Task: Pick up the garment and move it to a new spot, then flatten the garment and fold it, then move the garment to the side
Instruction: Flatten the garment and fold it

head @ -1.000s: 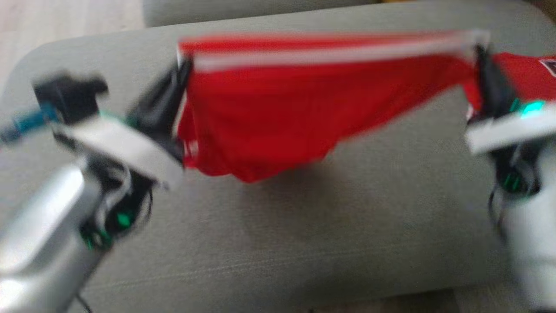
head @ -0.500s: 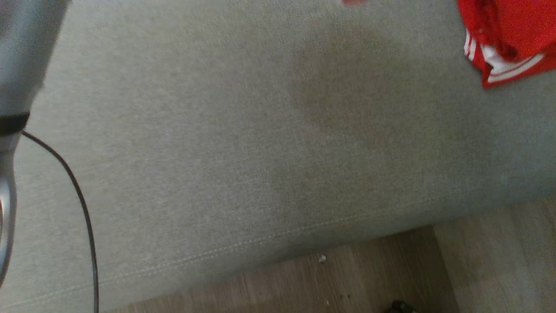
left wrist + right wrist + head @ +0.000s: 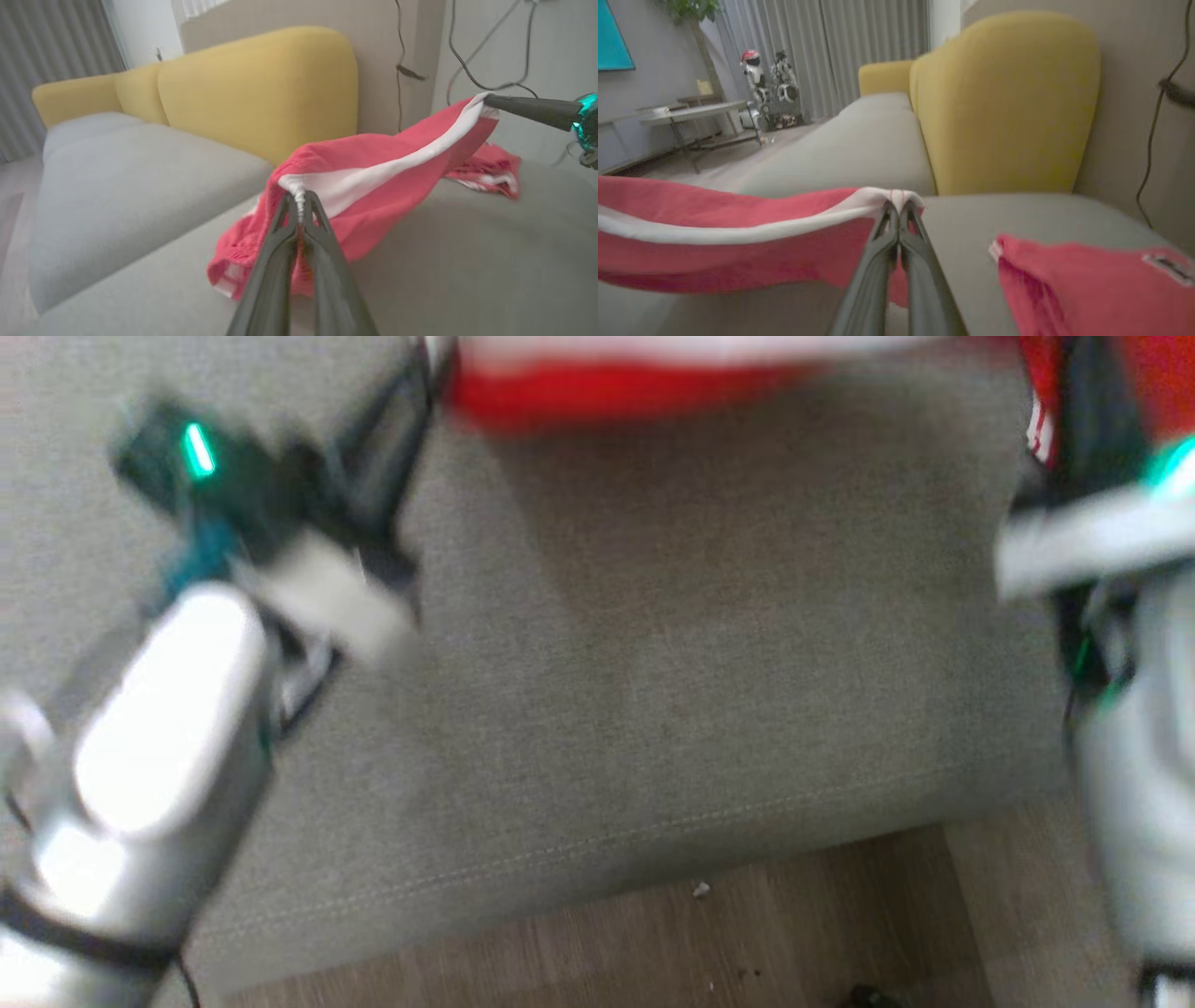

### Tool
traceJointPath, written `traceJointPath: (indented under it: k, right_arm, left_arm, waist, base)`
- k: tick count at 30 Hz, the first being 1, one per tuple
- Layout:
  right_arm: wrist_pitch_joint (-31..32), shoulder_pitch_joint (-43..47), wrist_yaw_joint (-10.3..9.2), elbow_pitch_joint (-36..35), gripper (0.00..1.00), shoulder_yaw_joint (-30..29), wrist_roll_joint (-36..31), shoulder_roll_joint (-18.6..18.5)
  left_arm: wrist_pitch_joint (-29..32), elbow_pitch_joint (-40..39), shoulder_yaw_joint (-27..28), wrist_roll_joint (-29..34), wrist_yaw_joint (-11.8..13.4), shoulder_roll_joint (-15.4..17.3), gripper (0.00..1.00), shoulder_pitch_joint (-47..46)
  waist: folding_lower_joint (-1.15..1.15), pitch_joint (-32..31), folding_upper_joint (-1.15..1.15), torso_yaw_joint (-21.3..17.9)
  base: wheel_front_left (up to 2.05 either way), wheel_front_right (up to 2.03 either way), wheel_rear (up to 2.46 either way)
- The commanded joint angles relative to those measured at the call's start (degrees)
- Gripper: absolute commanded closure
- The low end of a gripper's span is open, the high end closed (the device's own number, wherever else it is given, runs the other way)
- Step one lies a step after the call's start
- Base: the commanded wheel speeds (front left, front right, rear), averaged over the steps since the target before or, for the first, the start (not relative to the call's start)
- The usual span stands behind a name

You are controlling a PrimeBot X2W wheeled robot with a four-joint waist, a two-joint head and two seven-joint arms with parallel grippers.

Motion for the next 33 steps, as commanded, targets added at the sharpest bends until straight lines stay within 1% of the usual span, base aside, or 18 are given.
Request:
traceJointPath:
  k: [1,4,10,14,17,19,22,26,28,32,33]
  right_arm:
    - [0.9,3.8,0.19,-3.5,1.0,1.0,0.5,0.1]
    - [3.2,15.3,0.19,-7.8,1.0,-0.3,1.4,1.2]
    - [8.1,32.6,0.19,-17.9,1.0,-4.9,1.3,3.2]
    - [12.6,40.8,0.19,-26.6,1.0,-8.4,0.2,3.9]
    - [16.6,45.0,0.19,-34.0,1.0,-11.1,-0.8,4.2]
    - [18.7,45.4,0.19,-37.7,1.0,-12.4,-1.5,4.1]
    - [21.0,42.5,0.19,-39.7,1.0,-12.5,-3.4,2.4]
    - [25.1,36.6,0.19,-37.7,1.0,-12.9,-4.3,-0.1]
    - [27.9,32.9,0.19,-36.0,1.0,-13.5,-5.9,-2.0]
    - [33.3,25.3,0.19,-32.3,1.0,-15.0,-6.9,-4.0]
    - [33.3,25.3,0.19,-32.3,1.0,-15.0,-6.9,-4.0]
  left_arm:
    - [-0.3,-3.5,1.9,1.5,0.0,2.5,1.0,1.2]
    - [-0.3,-6.7,1.5,4.9,0.5,3.2,1.0,11.2]
    - [-0.3,-11.7,1.8,9.3,3.5,4.0,1.0,27.2]
    - [-0.3,-14.9,2.0,10.8,5.0,4.5,1.0,34.0]
    - [-0.3,-17.3,2.5,10.9,5.3,4.9,1.0,36.7]
    - [-0.3,-18.4,3.0,10.0,5.1,4.5,1.0,37.2]
    - [-0.3,-18.0,2.5,8.3,2.7,4.0,1.0,35.8]
    - [0.9,-17.3,1.8,3.4,0.5,1.1,1.0,31.7]
    - [2.0,-16.8,1.1,1.2,-0.3,0.0,1.0,28.6]
    - [3.8,-14.8,-0.9,-4.4,-1.1,-2.3,1.0,21.6]
    - [3.8,-14.8,-0.9,-4.4,-1.1,-2.3,1.0,21.6]
  waist:
    - [-0.01,-1.2,0.0,0.7]
    - [-0.01,-2.8,0.0,1.7]
    - [-0.01,-6.2,0.0,3.3]
    - [-0.01,-8.0,0.0,4.8]
    - [-0.01,-8.4,0.0,6.1]
    - [-0.01,-8.4,0.0,6.6]
    - [-0.01,-8.3,0.0,7.6]
    - [-0.01,-7.9,0.0,9.3]
    - [-0.01,-7.3,0.0,10.3]
    - [-0.01,-5.4,0.0,12.1]
    - [-0.01,-5.4,0.0,12.1]
  base:
    - [0.0,0.0,0.0]
    - [0.0,0.0,0.0]
    - [0.0,0.0,0.0]
    - [0.0,0.0,0.0]
    - [0.0,0.0,0.0]
    - [0.0,0.0,0.0]
    - [0.0,0.0,0.0]
    - [0.0,0.0,0.0]
    - [0.0,0.0,0.0]
    - [0.0,0.0,0.0]
    - [0.0,0.0,0.0]
